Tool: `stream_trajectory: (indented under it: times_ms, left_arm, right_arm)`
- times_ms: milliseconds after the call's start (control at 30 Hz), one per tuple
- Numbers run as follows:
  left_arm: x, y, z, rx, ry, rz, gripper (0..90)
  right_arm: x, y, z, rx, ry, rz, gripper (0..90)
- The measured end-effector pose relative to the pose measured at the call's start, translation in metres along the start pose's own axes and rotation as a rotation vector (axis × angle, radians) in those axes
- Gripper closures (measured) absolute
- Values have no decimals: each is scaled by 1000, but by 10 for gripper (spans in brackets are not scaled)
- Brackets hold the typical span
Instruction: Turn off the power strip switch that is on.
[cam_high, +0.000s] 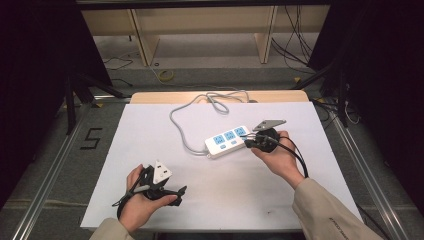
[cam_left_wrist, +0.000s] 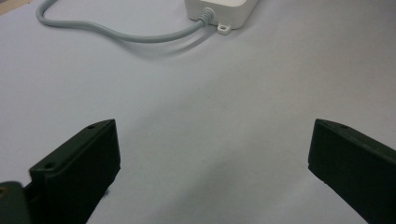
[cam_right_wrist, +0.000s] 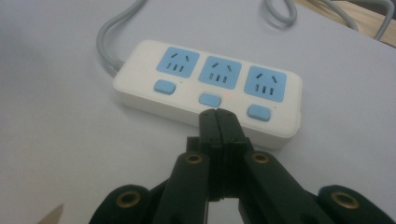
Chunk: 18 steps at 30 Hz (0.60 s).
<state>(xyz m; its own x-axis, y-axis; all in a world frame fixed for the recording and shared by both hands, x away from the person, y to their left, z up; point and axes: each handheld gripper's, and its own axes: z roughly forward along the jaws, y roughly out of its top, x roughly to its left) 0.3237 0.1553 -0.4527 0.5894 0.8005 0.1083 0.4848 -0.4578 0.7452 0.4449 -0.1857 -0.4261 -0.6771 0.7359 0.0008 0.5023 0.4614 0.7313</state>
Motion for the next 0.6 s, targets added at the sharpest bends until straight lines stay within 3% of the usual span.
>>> stream_trajectory:
  times_ms: [600]
  left_arm:
    - [0, 0, 0, 6, -2, 8, 19]
  right_arm:
    - [-4, 9, 13, 29, -3, 6, 900]
